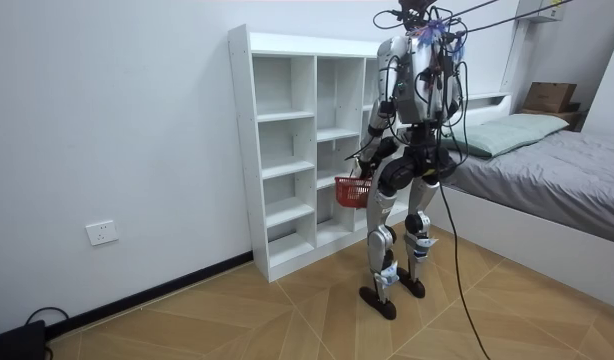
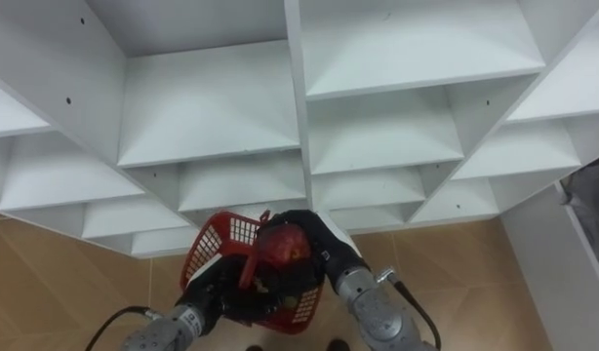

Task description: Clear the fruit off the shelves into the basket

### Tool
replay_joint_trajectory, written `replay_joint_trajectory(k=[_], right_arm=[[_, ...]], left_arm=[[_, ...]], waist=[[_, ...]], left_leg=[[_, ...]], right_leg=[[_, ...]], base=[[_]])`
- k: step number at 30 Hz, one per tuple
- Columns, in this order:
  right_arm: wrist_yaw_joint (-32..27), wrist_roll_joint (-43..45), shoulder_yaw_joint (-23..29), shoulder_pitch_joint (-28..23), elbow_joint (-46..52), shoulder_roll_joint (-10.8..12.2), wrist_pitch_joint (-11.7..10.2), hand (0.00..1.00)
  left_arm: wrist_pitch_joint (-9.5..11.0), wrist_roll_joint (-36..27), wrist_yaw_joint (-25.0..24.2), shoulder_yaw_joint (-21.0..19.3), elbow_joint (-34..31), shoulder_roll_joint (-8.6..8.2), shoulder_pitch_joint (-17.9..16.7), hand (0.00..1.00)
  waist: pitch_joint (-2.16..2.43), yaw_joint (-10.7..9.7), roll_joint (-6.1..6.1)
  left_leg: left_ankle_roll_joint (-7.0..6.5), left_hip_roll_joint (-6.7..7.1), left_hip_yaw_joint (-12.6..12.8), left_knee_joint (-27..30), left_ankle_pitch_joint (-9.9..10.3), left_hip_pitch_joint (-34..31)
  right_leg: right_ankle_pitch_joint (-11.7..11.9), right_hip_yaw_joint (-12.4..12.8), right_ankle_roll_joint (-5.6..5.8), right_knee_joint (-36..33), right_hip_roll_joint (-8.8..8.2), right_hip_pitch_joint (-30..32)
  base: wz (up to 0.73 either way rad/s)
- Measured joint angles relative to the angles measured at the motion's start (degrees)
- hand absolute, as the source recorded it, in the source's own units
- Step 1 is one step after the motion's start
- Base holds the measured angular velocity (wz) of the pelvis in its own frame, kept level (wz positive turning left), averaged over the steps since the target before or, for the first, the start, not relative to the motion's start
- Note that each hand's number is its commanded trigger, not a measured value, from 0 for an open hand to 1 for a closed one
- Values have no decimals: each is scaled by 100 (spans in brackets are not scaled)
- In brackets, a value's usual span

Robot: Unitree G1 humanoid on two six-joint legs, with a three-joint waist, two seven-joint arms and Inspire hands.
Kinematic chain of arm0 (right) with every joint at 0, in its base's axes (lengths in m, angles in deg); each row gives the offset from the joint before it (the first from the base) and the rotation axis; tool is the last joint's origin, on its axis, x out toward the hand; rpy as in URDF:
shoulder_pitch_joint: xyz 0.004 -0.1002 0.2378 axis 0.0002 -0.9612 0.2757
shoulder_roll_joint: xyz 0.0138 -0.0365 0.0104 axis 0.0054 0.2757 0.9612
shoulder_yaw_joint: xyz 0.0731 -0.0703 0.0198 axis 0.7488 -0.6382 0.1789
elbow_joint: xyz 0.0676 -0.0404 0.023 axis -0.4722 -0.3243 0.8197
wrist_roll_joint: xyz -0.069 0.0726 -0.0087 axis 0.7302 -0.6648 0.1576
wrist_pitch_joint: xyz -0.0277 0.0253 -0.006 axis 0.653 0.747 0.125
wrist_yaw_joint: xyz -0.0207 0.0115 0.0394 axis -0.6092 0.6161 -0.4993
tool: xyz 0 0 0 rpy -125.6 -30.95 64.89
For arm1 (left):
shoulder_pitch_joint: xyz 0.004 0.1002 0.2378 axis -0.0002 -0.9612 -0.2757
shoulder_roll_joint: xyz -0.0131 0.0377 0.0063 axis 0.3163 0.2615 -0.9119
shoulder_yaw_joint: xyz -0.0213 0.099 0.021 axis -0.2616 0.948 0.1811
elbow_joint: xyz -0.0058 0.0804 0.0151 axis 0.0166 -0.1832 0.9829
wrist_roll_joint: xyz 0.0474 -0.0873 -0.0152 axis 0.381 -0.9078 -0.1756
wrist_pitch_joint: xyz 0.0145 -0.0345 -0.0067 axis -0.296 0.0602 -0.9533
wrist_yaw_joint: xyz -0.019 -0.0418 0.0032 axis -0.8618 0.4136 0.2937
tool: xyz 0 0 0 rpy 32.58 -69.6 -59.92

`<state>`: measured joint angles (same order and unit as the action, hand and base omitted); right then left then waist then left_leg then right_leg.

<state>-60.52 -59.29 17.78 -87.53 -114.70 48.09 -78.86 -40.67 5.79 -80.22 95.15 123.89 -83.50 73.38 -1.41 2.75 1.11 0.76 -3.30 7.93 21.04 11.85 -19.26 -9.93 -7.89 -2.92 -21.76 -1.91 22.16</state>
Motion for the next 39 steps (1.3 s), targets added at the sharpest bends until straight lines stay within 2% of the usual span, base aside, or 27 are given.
replay_joint_trajectory(k=[10,18,22,39], right_arm=[[-145,-4,4,-29,-161,-38,-4,100],[-255,8,95,-25,-322,-47,-27,100],[-334,128,219,-23,-436,-2,-57,100],[-442,346,298,10,-667,-59,-110,100]], left_arm=[[1,-133,2,18,-14,7,-1,100],[38,-211,-91,-96,-14,98,-2,100],[42,-209,-128,-205,-14,76,-16,100],[86,-217,-398,-284,-66,105,-11,100]], waist=[[2,-13,1],[7,-26,-7],[16,-86,-26],[19,-97,-46]], left_leg=[[0,-4,4,6,0,1],[-1,-2,43,-6,-2,8],[-2,0,65,-27,-2,49],[-3,-7,94,-40,-3,81]], right_leg=[[5,0,-6,0,3,-4],[6,28,-7,-26,3,31],[8,51,-8,-32,3,16],[8,65,-7,-16,6,-12]], base=[[0],[-2],[-2],[-1]])
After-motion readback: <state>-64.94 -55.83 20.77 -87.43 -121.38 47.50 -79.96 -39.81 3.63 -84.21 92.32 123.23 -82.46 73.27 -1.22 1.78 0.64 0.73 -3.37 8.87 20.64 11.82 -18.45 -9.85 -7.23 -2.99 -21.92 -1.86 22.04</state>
